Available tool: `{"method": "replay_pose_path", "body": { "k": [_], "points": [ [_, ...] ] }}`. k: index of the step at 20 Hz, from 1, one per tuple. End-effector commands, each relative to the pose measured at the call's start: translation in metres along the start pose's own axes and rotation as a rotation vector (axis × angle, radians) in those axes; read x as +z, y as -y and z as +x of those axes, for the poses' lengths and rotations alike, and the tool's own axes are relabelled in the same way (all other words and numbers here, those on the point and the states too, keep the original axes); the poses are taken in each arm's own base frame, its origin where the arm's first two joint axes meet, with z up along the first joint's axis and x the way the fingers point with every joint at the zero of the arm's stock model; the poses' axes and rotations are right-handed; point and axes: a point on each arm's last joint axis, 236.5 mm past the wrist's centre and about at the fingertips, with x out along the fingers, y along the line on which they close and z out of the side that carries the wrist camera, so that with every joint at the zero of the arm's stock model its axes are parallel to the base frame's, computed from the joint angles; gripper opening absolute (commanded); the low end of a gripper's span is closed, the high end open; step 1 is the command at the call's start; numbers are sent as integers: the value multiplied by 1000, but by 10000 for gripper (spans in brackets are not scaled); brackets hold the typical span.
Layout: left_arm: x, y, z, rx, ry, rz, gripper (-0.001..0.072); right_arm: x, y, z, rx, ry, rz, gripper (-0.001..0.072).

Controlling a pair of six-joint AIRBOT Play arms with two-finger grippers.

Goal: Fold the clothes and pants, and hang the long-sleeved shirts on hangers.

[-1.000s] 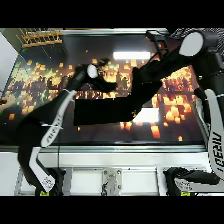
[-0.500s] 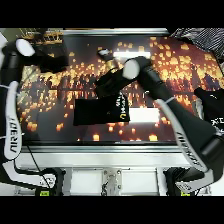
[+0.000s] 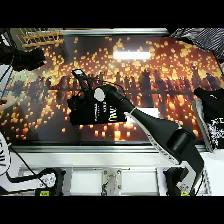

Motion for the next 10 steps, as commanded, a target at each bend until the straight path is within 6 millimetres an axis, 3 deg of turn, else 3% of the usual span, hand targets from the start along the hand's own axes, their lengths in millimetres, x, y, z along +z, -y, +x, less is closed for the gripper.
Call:
{"method": "replay_pose_path", "body": {
  "k": [1,3,6,8,10],
  "points": [
    [-29,6,2,-10,-1,3,7,-12,40,-47,-81,-71,-127,715],
    [-71,11,11,-16,-75,16,7,-46,102,-86,-182,-167,-73,715],
    [-130,22,25,-29,-177,51,7,-122,200,-142,-297,-303,166,715],
    [-154,33,31,-45,-202,82,7,-157,237,-158,-285,-302,379,715],
    [-170,44,35,-62,-211,114,7,-171,254,-157,-220,-240,582,715]
  ]
}}
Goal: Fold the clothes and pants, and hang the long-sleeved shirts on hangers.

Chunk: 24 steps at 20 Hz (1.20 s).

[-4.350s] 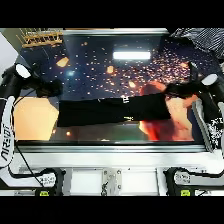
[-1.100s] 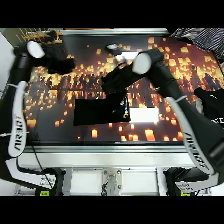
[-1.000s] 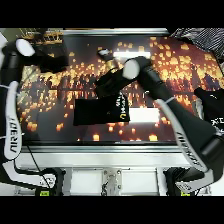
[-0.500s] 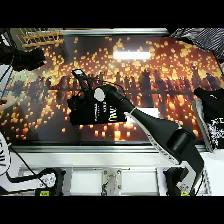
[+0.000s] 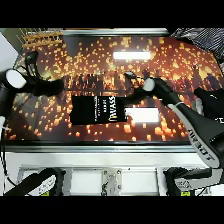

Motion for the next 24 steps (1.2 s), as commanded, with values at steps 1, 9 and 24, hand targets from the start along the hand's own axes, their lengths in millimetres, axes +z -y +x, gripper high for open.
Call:
{"method": "replay_pose_path", "body": {
  "k": [1,9,24],
  "points": [
    [-33,17,17,-21,-35,52,7,-27,44,8,138,-13,307,715],
    [-43,40,28,-46,-63,105,7,8,-26,70,438,75,437,699],
    [-44,41,28,-52,-65,97,7,26,142,-149,-144,220,313,16]
  ]
}}
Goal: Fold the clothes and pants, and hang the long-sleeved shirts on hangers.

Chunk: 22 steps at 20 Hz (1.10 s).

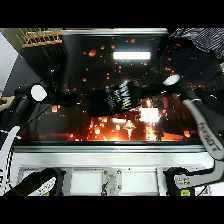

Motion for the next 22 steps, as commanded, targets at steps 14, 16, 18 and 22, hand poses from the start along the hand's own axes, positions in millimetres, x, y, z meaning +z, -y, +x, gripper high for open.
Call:
{"method": "replay_pose_path", "body": {
  "k": [14,16,18,22],
  "points": [
    [-7,-1,0,3,-29,0,7,64,218,-384,-653,702,255,15],
    [-9,-1,0,4,-37,0,7,76,210,-401,-667,754,226,15],
    [-8,-1,0,4,-32,0,7,87,194,-422,-678,800,188,15],
    [-6,0,0,3,-25,0,7,94,156,-465,-721,882,111,15]
  ]
}}
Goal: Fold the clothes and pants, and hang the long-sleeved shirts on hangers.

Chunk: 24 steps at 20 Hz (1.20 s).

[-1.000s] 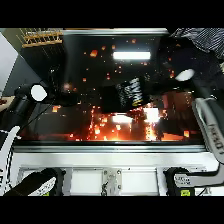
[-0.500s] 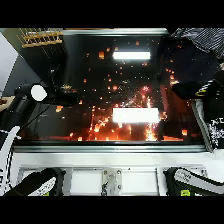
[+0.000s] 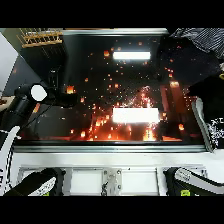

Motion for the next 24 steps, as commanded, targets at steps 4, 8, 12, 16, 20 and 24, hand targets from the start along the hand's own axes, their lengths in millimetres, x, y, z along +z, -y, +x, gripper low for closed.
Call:
{"method": "replay_pose_path", "body": {
  "k": [4,8,12,16,20,24],
  "points": [
    [0,0,0,1,2,1,7,25,24,-53,-162,60,-95,15],
    [0,0,0,1,2,1,7,-27,74,-59,-302,-151,-94,15],
    [0,0,0,2,2,6,7,-90,129,-70,-453,-359,-25,14],
    [0,0,0,2,2,6,7,-129,166,-84,-532,-447,52,14],
    [0,0,0,2,2,6,7,-157,183,-88,-558,-506,99,15],
    [0,0,0,2,2,5,7,-172,186,-87,-562,-547,100,31]
  ]
}}
